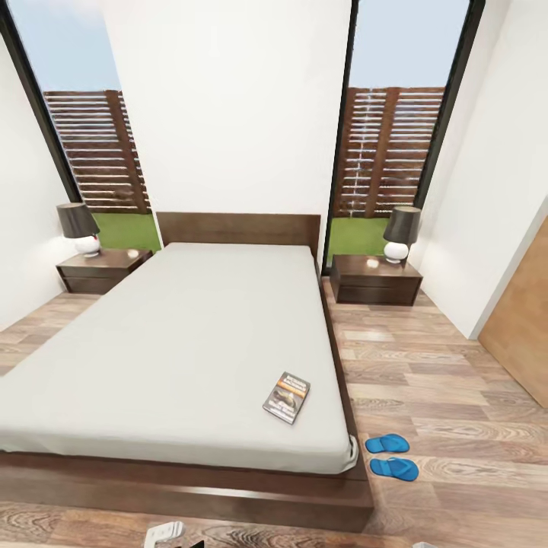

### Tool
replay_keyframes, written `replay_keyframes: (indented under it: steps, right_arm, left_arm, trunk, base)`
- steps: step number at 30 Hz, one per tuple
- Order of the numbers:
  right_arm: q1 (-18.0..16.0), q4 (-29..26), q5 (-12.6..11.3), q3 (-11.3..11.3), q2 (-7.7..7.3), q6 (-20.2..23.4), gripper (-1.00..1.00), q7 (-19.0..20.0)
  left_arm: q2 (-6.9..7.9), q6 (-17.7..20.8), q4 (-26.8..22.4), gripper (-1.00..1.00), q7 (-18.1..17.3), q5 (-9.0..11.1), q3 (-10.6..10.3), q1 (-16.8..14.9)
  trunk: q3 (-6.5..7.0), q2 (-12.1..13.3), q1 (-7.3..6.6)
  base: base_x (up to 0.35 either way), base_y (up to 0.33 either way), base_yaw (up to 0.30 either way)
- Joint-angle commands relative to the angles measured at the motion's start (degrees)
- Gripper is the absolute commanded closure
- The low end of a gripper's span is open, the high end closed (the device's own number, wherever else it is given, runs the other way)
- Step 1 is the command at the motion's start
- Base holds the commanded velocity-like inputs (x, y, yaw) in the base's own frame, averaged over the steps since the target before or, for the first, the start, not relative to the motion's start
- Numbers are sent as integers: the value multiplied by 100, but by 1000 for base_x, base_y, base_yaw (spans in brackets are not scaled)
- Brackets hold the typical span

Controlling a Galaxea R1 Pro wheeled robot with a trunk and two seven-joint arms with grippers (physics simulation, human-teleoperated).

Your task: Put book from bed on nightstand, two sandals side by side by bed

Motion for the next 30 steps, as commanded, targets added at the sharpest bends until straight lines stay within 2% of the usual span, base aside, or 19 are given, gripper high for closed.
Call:
replay_keyframes:
  steps: [1, 30]
  right_arm:
    - [-5, 1, 60, -47, 0, -16, -100, 26]
    - [-5, 1, 68, -39, 2, -16, -100, 27]
  left_arm:
    - [2, -6, 9, -100, -29, 11, 23, -5]
    - [0, -6, 9, -100, -29, 11, 23, -5]
  trunk:
    - [13, 38, -23]
    - [534, 1201, -660]
  base:
    - [0, 0, 0]
    - [0, 0, 0]
